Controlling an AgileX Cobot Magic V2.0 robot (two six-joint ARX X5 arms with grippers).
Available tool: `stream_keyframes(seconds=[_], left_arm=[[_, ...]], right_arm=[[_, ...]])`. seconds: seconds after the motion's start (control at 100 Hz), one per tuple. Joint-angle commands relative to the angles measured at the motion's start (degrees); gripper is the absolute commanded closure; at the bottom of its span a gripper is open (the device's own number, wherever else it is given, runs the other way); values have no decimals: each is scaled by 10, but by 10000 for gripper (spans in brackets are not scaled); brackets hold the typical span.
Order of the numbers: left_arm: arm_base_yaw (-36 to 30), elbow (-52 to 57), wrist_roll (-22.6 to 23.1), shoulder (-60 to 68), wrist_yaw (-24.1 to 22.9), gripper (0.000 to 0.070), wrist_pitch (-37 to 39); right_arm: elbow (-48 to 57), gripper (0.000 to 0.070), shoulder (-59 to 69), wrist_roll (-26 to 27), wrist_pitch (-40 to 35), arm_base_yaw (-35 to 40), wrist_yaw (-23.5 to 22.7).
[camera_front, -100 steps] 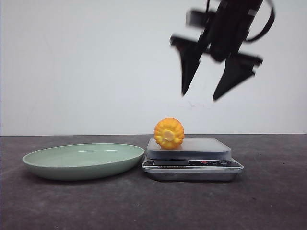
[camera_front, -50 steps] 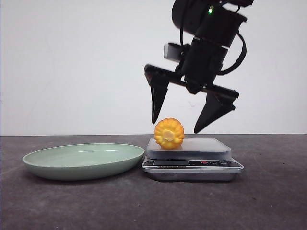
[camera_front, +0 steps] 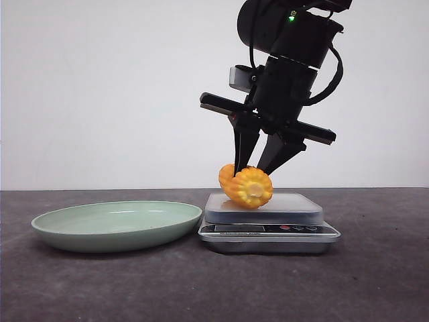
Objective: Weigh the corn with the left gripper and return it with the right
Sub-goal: 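Lower the right gripper over the corn on the scale and close, then lift the corn off the scale with the right gripper, then carry the corn over the green plate, lower it and release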
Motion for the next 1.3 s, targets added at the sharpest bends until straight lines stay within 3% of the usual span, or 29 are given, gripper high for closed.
stream_keyframes(seconds=[0.0, 0.1, 0.27, 0.44, 0.67, 0.85, 1.16, 1.29], left_arm=[[-4, 12, -1, 2, -3, 700, -32], [-4, 12, -1, 2, -3, 700, -32], [-4, 12, -1, 0, -3, 700, -32], [-4, 12, -1, -1, -3, 700, -32], [-4, 12, 1, -1, -3, 700, -32], [-4, 5, 2, -1, -3, 700, -32], [-4, -4, 1, -1, -3, 700, -32], [-4, -4, 1, -1, -3, 700, -32]], right_arm=[[5, 700, 15, 2, -3, 2, 8], [6, 700, -3, 2, 28, -3, 11], [13, 700, -64, 2, 85, -3, 69], [26, 700, -123, -17, 169, 8, 74], [61, 700, -150, -23, 312, 49, -47], [76, 700, -141, -27, 303, 92, -52], [76, 700, -58, -25, 177, 121, -49], [76, 700, -6, -24, 150, 124, -72]])
